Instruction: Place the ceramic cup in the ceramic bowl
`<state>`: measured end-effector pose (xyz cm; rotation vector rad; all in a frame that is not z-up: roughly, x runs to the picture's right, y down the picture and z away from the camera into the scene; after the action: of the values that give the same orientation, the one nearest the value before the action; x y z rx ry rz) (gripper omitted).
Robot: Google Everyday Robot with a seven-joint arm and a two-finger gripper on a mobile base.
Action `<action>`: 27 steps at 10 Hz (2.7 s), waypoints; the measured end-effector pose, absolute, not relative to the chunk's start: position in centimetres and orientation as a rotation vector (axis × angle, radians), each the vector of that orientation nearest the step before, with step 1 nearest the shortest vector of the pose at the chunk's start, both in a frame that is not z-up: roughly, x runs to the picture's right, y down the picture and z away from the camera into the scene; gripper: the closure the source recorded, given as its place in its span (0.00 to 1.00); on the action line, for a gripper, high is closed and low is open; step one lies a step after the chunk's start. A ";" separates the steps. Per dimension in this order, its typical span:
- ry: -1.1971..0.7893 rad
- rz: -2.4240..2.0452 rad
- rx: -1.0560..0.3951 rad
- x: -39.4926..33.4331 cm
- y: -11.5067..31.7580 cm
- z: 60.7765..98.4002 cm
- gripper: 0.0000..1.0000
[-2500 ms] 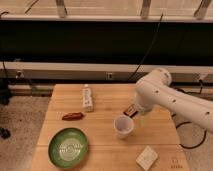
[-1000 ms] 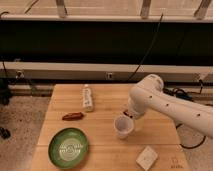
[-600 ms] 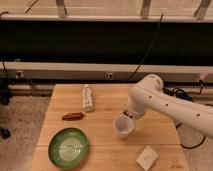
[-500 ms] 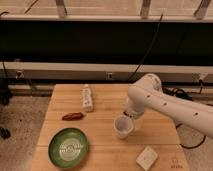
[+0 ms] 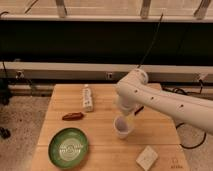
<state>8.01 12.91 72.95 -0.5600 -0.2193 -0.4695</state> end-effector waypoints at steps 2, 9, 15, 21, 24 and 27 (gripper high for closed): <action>-0.234 -0.475 -0.574 7.6 13.1 73.7 0.20; -0.297 -0.466 -0.619 6.5 15.4 76.4 0.20; -0.287 -0.484 -0.647 6.3 17.3 78.1 0.42; -0.284 -0.497 -0.647 6.7 17.3 77.7 1.00; -0.285 -0.499 -0.647 6.9 16.4 77.3 1.00; -0.285 -0.507 -0.644 7.1 15.6 76.8 1.00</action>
<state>7.08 15.62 76.80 -0.6444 -0.2850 -0.5069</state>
